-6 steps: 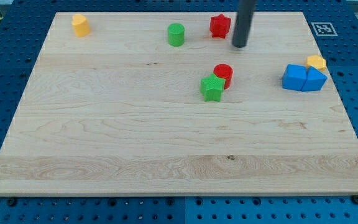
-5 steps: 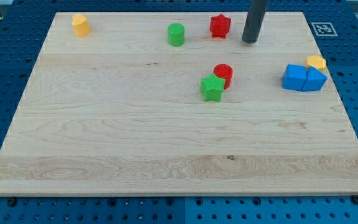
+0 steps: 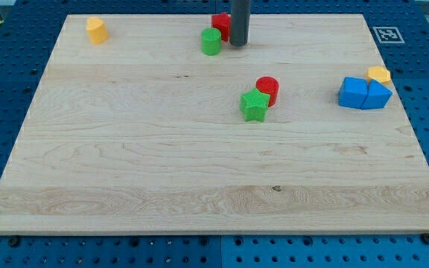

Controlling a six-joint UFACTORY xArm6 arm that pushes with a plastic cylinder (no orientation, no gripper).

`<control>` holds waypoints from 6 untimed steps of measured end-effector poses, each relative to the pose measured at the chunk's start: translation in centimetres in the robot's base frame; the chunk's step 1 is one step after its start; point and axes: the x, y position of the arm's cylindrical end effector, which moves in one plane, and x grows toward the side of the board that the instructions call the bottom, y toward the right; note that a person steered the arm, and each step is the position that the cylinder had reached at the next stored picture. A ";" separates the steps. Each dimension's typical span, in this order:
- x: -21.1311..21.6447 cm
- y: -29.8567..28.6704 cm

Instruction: Push the red star to the top right of green circle

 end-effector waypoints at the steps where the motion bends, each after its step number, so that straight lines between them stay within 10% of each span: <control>1: 0.0 0.0; 6: 12.4 -2.5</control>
